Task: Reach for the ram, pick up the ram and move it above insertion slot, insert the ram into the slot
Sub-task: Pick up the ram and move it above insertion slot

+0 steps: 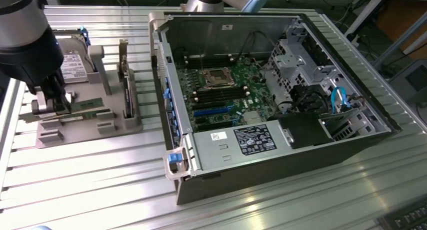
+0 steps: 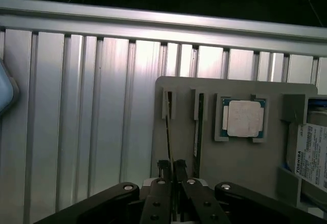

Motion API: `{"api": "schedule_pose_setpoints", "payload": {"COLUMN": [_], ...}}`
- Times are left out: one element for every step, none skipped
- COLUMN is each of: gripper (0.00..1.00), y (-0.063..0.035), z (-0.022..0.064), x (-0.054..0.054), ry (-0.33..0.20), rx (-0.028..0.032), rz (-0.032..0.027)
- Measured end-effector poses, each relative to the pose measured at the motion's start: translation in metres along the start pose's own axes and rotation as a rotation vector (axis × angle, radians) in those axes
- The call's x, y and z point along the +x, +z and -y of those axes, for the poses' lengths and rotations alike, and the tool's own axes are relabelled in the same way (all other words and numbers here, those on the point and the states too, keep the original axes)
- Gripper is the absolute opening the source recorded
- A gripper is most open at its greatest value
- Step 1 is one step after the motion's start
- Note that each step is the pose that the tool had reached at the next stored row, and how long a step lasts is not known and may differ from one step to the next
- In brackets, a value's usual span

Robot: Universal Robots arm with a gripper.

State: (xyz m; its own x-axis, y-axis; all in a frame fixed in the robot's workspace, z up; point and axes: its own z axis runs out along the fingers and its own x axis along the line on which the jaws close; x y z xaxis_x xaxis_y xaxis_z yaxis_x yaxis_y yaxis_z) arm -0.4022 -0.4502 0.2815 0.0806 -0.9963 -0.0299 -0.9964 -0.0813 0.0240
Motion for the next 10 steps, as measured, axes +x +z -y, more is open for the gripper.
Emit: {"api": "schedule_pose_setpoints", "payload": {"gripper": [0.14,0.14,0.14,0.14,0.14,0.14,0.14,0.14,0.14,0.14], "y": [-0.0078,-0.0135,-0.0169,-0.0200,-0.0224,-0.0239,-0.0254,-0.0265,-0.0281,-0.0303], "z": [-0.0002,-0.0003,-0.0004,-0.0005,-0.0006,-0.0006,-0.0006,-0.0006,-0.0007,-0.0007], "x": [0.000,0.000,-0.001,-0.001,-0.001,-0.001,-0.001,-0.001,-0.001,-0.001], "ry": [0.000,0.000,0.000,0.002,0.004,0.007,0.012,0.016,0.021,0.028], "rx": [-0.0001,0.0000,-0.0001,-0.0001,0.0001,0.0001,0.0003,0.0005,0.0007,0.0009], "rz": [0.0000,0.0000,0.0000,0.0001,0.0003,0.0005,0.0009,0.0012,0.0017,0.0023]}}
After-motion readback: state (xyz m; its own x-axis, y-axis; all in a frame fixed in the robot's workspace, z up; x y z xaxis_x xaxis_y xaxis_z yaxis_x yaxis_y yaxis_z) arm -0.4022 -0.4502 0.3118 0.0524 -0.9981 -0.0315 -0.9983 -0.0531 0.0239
